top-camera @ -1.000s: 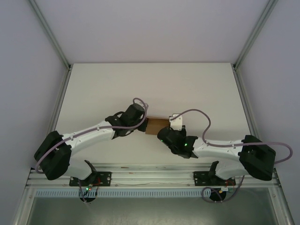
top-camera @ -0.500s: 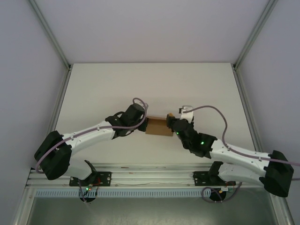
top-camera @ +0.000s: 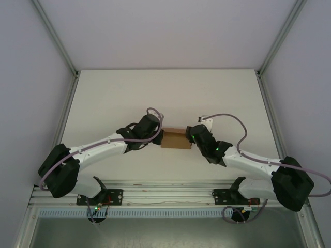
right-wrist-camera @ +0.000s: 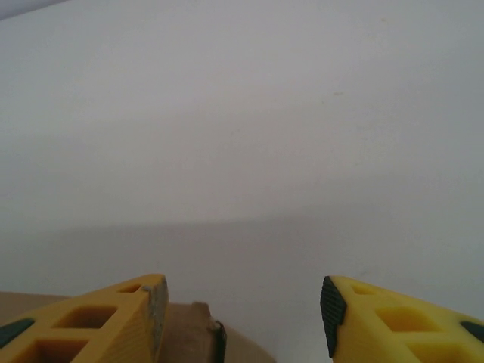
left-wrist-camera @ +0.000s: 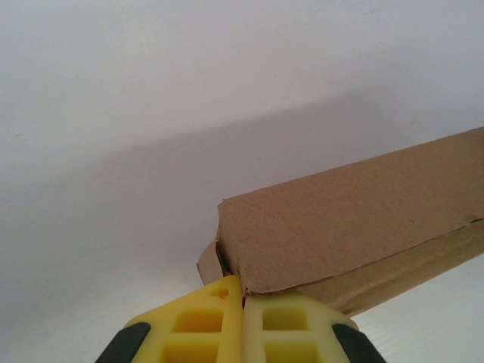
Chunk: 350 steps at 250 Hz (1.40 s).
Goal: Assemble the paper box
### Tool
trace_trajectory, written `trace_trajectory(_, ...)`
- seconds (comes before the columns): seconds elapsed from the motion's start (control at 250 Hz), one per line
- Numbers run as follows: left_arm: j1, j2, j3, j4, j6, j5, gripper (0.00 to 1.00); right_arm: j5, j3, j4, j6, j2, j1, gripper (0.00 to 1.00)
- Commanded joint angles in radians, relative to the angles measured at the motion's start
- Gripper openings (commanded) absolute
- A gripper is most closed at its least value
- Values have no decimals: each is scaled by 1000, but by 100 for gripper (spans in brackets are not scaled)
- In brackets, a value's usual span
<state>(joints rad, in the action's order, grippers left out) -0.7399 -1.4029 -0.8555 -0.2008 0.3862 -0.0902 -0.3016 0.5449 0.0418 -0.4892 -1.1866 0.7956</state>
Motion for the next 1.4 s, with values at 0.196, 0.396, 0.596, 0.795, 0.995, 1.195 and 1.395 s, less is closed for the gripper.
trace_trajectory(0.196, -3, 76, -76, -186, -43, -66, 54, 66, -106, -6, -105, -32, -1, 52)
trace_trajectory(0.396, 59, 96, -97, -185, 51, -39, 84, 70, -131, 7, -109, -10, -1, 51)
trace_trajectory(0.596, 102, -11, -140, -101, 66, -137, 80, 71, -137, 6, -111, 1, 0, 51)
trace_trajectory(0.795, 132, -86, -109, -112, 110, -191, 62, 64, -145, 10, -125, -1, 0, 50)
trace_trajectory(0.995, 135, -46, 101, 30, 180, -228, 50, 85, -178, 34, -156, -2, -1, 48)
trace_trajectory(1.195, 139, -32, 342, 383, 192, -339, 41, 140, -254, 144, -139, -13, -2, 41)
trace_trajectory(1.395, 156, -113, 439, 592, 191, -453, 12, 180, -292, 204, -110, -16, -4, 36)
